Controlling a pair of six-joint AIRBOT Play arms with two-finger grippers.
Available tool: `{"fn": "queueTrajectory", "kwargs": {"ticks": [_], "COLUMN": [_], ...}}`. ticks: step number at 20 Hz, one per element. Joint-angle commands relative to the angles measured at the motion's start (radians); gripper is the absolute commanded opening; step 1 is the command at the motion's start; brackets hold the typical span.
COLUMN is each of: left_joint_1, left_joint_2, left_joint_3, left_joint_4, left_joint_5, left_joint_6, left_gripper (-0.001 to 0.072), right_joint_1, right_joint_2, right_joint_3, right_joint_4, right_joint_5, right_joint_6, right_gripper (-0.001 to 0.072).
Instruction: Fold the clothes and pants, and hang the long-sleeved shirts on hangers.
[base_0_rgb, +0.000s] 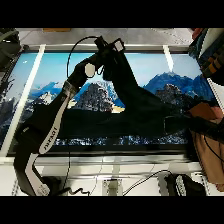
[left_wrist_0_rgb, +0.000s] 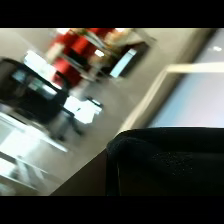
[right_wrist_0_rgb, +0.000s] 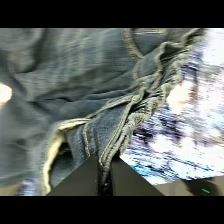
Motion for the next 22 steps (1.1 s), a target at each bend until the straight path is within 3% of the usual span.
{"fn": "queueTrajectory", "kwargs": {"ticks": [1,2,3,4,7,8,10,14,17,20,22], "left_joint_1": [0.056,0.074,0.112,0.166,0.333,0.375,0.442,0.517,0.528,0.525,0.515], "left_joint_2": [0.005,0.010,0.016,0.021,0.028,0.029,0.035,0.043,0.083,0.119,0.130], "left_joint_3": [-0.008,-0.007,-0.008,-0.008,-0.008,-0.008,-0.008,-0.007,-0.007,-0.006,-0.006], "left_joint_4": [0.571,0.729,0.739,0.642,0.247,0.198,0.209,0.206,0.226,0.224,0.220], "left_joint_5": [-0.423,-0.580,-0.694,-0.764,-0.782,-0.794,-0.851,-0.936,-0.915,-0.891,-0.803], "left_joint_6": [-0.797,-1.080,-1.223,-1.238,-1.145,-1.137,-1.106,-0.885,-0.772,-0.653,-0.636], "left_gripper": [0.0025,0.0025,0.0025,0.0025,0.0024,0.0024,0.0025,0.0026,0.0026,0.0026,0.0027], "right_joint_1": [0.001,0.001,0.001,0.001,0.001,0.001,0.001,0.001,0.001,0.001,0.001], "right_joint_2": [0.000,0.000,0.000,0.000,-0.013,-0.016,-0.021,-0.021,-0.021,-0.021,-0.021], "right_joint_3": [-0.026,-0.037,-0.049,-0.062,-0.074,-0.074,-0.074,-0.074,-0.074,-0.089,-0.134], "right_joint_4": [-0.114,-0.113,-0.114,-0.114,-0.114,-0.114,-0.113,-0.038,0.091,0.064,0.027], "right_joint_5": [-0.011,-0.021,-0.035,-0.050,-0.062,-0.063,-0.070,-0.109,-0.166,-0.220,-0.309], "right_joint_6": [0.009,0.010,0.010,0.010,0.010,0.010,0.010,0.011,0.009,0.006,0.005], "right_gripper": [0.0037,0.0037,0.0037,0.0037,0.0037,0.0037,0.0037,0.0037,0.0037,0.0037,0.0037]}}
